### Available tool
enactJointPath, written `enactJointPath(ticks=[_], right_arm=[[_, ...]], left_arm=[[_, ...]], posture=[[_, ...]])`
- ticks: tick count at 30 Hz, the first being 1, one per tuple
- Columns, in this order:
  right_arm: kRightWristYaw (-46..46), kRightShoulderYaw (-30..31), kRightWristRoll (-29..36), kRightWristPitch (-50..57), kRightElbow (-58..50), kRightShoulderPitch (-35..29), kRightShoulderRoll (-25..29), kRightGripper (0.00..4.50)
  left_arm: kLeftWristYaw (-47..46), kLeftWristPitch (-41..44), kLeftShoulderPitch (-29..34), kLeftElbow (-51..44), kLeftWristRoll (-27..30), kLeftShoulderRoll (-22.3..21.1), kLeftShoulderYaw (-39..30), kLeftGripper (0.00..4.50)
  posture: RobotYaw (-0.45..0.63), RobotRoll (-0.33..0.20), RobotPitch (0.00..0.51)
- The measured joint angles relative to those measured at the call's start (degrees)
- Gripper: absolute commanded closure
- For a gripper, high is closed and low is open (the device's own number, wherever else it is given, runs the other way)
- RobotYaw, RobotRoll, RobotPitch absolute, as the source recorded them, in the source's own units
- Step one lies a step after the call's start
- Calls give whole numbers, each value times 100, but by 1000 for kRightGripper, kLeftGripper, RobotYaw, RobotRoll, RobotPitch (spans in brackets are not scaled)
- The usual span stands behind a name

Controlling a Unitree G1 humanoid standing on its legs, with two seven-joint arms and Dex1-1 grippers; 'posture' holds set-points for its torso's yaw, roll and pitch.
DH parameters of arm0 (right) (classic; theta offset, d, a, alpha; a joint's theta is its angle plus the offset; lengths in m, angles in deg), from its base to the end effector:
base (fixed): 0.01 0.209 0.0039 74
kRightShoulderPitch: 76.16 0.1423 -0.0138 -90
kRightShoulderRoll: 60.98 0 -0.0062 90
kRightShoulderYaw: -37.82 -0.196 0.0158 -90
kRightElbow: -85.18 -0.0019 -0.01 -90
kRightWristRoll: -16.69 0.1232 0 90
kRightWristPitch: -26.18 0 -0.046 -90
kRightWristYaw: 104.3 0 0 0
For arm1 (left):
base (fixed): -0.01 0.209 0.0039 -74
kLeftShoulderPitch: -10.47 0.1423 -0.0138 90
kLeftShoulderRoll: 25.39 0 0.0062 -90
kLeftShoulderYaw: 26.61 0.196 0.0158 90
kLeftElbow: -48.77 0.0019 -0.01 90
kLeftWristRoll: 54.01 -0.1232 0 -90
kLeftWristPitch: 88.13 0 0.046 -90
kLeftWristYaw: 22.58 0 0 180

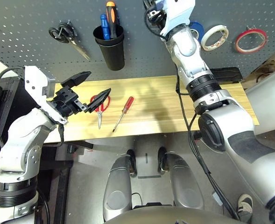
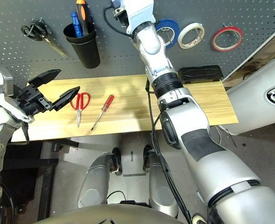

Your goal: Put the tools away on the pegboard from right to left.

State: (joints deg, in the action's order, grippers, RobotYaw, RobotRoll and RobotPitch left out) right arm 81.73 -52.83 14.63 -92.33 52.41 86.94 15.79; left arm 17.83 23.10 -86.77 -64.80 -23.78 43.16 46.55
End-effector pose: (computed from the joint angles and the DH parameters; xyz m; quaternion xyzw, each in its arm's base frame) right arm 0.3569 -0.0694 0.2417 -0.0883 -0.3565 0.1876 0.9110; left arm 0.1918 0.2676 0.1675 0.1241 -0.0901 -0.3309 0.9311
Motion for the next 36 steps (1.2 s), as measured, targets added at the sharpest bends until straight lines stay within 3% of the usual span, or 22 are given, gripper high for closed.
enactJointPath(ticks=[12, 19, 23, 30, 36], right_arm=[[7, -1, -42, -200, 751, 1, 33, 2378], [315, -68, 135, -133, 679, -63, 38, 44], [891, -221, 471, 182, -58, -254, 215, 44], [2272, -407, 1592, 2115, -2353, -875, 918, 44], [3828, -472, 3008, 5114, -4139, -1125, 2233, 44]], left_arm=[[12, 95, -20, -7, 0, -7, 1, 0], [-31, 134, -28, -10, 0, 7, 39, 0], [-57, 192, -114, -9, 0, 29, 132, 0], [-186, 468, -152, -8, 7, 61, 216, 0], [-422, 1023, -93, -6, 32, 68, 248, 0]], posture=[[75, 0, 233], [65, 0, 246], [65, 0, 246], [48, 0, 237], [31, 0, 236]])
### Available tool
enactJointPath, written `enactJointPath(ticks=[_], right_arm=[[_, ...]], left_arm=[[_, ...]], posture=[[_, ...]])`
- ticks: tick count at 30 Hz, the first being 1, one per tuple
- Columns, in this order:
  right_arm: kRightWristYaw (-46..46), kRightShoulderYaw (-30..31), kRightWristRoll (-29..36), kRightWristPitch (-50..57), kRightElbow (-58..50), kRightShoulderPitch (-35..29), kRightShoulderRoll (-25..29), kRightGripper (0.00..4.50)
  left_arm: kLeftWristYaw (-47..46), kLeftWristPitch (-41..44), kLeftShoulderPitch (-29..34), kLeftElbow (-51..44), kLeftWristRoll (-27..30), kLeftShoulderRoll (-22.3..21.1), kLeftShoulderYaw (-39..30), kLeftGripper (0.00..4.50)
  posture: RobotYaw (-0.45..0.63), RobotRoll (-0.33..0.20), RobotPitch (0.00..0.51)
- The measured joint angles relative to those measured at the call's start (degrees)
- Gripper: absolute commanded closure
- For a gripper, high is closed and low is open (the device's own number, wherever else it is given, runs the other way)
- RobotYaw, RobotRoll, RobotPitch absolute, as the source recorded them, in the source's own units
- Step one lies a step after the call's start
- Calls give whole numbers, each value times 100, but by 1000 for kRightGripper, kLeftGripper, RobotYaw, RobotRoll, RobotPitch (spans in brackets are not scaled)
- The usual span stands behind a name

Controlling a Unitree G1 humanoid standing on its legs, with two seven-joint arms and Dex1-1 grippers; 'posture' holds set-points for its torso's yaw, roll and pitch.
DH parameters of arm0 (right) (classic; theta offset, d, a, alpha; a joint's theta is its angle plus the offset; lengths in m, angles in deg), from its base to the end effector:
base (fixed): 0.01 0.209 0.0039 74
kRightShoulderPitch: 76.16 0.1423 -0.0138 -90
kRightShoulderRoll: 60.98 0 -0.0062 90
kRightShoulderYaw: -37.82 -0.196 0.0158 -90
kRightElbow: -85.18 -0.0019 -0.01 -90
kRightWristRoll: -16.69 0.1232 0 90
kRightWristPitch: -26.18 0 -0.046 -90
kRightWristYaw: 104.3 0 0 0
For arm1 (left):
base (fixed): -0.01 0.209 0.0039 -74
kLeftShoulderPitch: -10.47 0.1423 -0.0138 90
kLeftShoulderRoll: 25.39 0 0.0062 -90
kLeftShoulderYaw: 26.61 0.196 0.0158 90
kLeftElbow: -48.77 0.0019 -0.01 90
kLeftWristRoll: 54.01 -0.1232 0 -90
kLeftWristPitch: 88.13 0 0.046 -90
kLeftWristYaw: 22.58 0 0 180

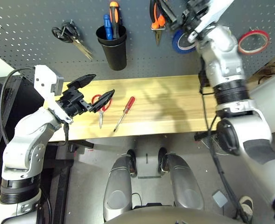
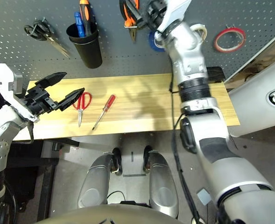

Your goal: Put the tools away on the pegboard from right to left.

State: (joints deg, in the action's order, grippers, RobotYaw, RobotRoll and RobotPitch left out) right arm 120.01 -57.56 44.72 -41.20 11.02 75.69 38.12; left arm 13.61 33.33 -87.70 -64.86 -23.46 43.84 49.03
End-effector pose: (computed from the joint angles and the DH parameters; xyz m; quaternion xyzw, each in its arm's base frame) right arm 0.3247 -0.1867 0.2823 -0.0333 -0.2125 0.4399 0.8719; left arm 0.1972 0.2606 0.1568 0.0851 -0.0094 -0.3128 0.9460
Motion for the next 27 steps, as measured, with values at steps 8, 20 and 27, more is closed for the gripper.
enactJointPath(ticks=[8, 20, 27], right_arm=[[1181, 807, 247, 1710, -856, -1138, 814, 44], [2009, 1423, -437, 1006, -1439, -2593, 1420, 44], [2478, 1488, -734, 62, -1285, -3219, 1523, 44]], left_arm=[[-316, 344, -124, 85, -367, 53, 688, 0], [-227, 231, -764, 1331, -1158, 288, 1788, 0], [-510, 200, -1290, 2354, -1626, 985, 2073, 0]], posture=[[26, 0, 241], [13, 0, 275], [0, 0, 302]])
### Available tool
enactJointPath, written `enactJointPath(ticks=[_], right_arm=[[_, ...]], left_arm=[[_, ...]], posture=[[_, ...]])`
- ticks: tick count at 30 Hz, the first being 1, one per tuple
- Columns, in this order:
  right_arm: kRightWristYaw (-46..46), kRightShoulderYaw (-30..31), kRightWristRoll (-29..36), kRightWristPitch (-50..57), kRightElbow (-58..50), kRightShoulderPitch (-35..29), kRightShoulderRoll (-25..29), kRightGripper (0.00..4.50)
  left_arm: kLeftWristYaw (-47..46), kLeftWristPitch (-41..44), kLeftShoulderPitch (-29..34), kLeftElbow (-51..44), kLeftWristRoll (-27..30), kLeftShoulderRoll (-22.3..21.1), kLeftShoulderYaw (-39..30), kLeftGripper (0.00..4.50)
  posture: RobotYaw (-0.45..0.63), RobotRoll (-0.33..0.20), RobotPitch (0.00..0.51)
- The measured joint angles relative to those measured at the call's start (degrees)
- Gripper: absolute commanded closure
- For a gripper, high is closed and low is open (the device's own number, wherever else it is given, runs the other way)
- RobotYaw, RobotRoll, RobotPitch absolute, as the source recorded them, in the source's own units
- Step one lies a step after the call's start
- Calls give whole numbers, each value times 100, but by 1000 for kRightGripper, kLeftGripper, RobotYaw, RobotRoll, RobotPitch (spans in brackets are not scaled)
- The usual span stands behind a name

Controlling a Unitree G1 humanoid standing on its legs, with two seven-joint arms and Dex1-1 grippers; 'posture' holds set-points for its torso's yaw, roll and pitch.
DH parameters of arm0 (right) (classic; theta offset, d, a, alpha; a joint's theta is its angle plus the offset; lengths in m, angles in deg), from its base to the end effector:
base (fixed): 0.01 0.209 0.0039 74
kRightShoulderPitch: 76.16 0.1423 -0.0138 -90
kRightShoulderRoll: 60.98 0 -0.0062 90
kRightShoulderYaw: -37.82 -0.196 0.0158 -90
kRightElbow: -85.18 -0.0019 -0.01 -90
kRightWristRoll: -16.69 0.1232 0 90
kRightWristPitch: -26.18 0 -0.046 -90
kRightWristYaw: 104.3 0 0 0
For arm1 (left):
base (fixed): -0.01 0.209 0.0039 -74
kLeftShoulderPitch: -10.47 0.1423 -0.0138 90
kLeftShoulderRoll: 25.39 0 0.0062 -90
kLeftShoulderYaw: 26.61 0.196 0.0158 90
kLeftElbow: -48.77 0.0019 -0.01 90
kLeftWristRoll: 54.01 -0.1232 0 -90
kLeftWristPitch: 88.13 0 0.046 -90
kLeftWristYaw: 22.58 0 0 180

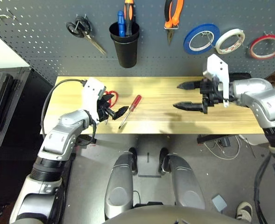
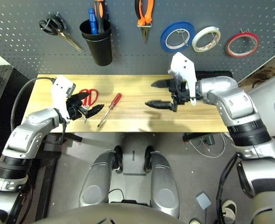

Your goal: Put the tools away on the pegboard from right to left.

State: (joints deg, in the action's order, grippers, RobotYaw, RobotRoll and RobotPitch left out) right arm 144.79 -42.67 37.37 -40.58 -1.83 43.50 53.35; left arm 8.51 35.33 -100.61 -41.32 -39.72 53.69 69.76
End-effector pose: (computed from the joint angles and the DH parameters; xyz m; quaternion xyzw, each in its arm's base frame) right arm 0.2742 -0.2365 0.1540 -0.1598 0.1174 0.5916 0.7814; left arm 0.2555 0.2070 0.0980 0.0979 0.1584 -0.3062 0.9336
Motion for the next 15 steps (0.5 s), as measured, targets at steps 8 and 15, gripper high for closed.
enactJointPath(ticks=[8, 15], right_arm=[[242, 23, -496, -1751, 1017, -323, -306, 44], [617, 62, -677, -2225, 1319, -347, -312, 44]], left_arm=[[-587, -87, -555, 1315, -497, 849, 134, 0], [-836, -209, -1011, 2261, -860, 1160, 173, 0]], posture=[[-9, 0, 324], [-19, 0, 351]])
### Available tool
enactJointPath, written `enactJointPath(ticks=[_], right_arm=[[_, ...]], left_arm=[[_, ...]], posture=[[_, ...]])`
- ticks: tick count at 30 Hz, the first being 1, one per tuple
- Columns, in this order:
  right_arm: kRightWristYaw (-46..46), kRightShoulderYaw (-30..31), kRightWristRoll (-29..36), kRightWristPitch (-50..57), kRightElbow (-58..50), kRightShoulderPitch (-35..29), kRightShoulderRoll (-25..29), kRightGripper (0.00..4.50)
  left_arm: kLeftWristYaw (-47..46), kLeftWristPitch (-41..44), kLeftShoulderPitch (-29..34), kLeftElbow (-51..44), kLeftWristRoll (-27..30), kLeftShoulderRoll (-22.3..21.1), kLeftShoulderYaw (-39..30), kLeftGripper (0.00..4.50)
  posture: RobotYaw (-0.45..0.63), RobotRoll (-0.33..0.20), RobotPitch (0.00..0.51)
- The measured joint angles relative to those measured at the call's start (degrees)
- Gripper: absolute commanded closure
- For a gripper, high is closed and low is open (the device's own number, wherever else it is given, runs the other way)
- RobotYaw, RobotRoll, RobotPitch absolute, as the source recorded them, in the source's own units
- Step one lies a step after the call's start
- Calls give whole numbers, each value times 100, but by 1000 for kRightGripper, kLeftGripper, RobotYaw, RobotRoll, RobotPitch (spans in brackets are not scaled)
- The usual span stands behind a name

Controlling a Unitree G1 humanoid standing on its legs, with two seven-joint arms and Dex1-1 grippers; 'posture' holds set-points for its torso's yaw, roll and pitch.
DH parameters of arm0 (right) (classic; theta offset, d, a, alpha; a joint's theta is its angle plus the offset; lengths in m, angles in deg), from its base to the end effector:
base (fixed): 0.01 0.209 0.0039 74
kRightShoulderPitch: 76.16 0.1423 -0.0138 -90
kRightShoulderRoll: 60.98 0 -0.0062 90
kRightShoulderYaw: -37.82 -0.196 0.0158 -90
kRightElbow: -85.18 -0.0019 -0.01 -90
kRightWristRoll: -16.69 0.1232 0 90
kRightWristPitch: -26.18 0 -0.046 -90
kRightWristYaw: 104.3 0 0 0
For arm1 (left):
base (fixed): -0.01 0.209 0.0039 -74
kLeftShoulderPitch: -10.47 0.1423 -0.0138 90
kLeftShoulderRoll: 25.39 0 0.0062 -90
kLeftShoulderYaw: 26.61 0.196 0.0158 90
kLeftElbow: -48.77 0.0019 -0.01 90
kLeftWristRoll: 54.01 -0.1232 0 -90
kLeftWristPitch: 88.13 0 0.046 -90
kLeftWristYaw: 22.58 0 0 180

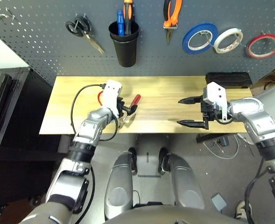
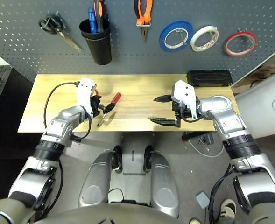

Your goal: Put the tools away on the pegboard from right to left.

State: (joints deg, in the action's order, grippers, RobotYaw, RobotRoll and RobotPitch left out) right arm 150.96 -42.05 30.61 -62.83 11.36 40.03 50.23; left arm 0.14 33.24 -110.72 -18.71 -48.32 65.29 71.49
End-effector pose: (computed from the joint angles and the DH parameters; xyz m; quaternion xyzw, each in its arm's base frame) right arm 0.2731 -0.2472 0.1180 -0.2078 0.0911 0.6183 0.7525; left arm 0.2903 0.1681 0.0690 0.0894 0.2295 -0.2344 0.9404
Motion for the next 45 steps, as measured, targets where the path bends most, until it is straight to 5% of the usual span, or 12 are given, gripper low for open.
enactJointPath(ticks=[17, 20, 27, 29, 33, 40, 45], right_arm=[[147, 15, 70, 500, -656, -548, 74, 44], [75, 7, 126, 604, -830, -652, 77, 0], [-46, -115, 170, 609, -882, -657, 90, 0], [-101, -180, 160, 525, -777, -608, 88, 0], [-181, -246, 160, 348, -563, -421, 74, 0], [-62, -586, 273, 33, 56, -59, 74, 0], [110, -857, 467, -303, 487, 259, 9, 0]], left_arm=[[621, -643, -1418, 2548, -663, 314, 422, 0], [635, -754, -1554, 2799, -775, 356, 422, 587], [626, -955, -1627, 3011, -832, 396, 324, 3244], [642, -938, -1562, 2902, -827, 376, 293, 3675], [700, -673, -1237, 2267, -778, 244, 150, 3674], [981, 1192, 388, -2009, -224, -579, -337, 3674], [883, 2369, 1007, -4182, 243, -909, -1035, 3674]], posture=[[-66, 0, 402], [-69, 0, 409], [-64, 0, 399], [-58, 0, 391], [-36, 0, 369], [-5, 0, 337], [37, 0, 310]])
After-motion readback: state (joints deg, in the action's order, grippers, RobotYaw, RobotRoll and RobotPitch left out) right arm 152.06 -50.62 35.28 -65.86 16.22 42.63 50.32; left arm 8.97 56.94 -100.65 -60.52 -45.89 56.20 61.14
